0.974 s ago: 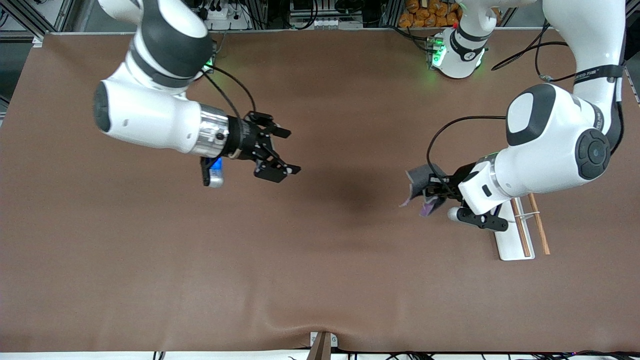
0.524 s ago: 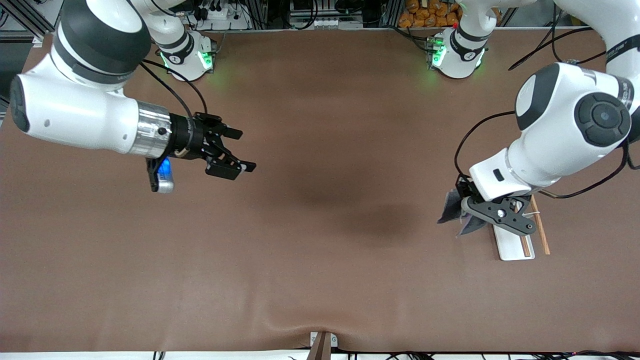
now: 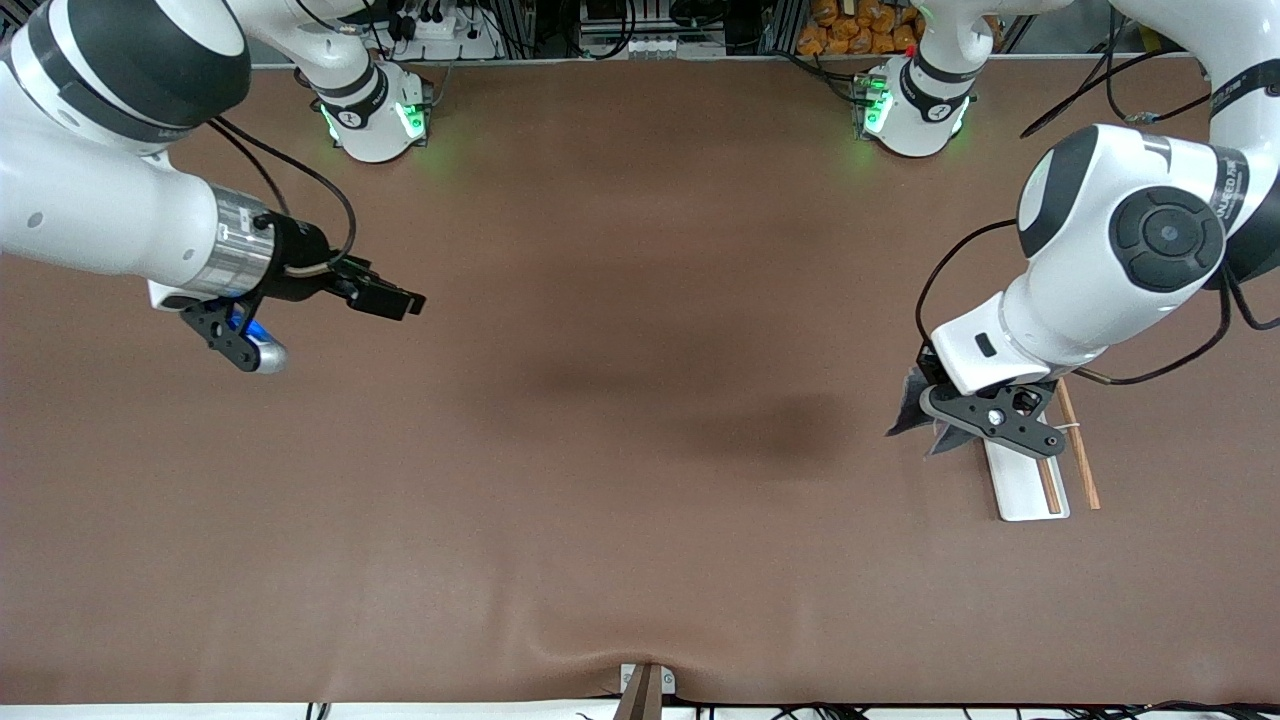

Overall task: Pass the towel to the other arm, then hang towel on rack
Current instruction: 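Carry the towel toward the rack while the right gripper withdraws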

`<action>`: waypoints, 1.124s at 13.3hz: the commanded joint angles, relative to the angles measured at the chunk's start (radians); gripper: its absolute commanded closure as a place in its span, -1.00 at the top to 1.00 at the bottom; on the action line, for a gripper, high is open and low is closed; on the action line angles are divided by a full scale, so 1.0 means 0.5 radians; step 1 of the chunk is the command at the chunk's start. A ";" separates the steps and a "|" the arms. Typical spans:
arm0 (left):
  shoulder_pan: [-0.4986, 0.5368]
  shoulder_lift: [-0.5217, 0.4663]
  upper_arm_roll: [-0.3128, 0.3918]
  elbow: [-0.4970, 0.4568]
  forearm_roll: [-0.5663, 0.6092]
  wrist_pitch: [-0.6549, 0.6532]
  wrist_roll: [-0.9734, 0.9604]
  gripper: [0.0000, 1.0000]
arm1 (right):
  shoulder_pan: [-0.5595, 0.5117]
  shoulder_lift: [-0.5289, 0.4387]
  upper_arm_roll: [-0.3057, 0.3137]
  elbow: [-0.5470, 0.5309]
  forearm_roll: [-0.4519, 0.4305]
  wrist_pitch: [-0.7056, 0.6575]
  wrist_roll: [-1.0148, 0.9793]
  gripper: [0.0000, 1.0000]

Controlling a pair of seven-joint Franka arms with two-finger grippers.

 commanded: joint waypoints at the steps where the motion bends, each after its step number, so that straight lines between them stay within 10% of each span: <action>1: 0.059 -0.128 -0.013 -0.218 0.029 0.051 -0.205 -1.00 | -0.149 -0.066 0.009 -0.032 -0.101 -0.108 -0.406 1.00; 15: 0.727 0.115 -0.006 -0.191 0.005 0.198 0.077 -1.00 | -0.460 -0.492 0.009 -0.486 -0.837 0.094 -1.490 1.00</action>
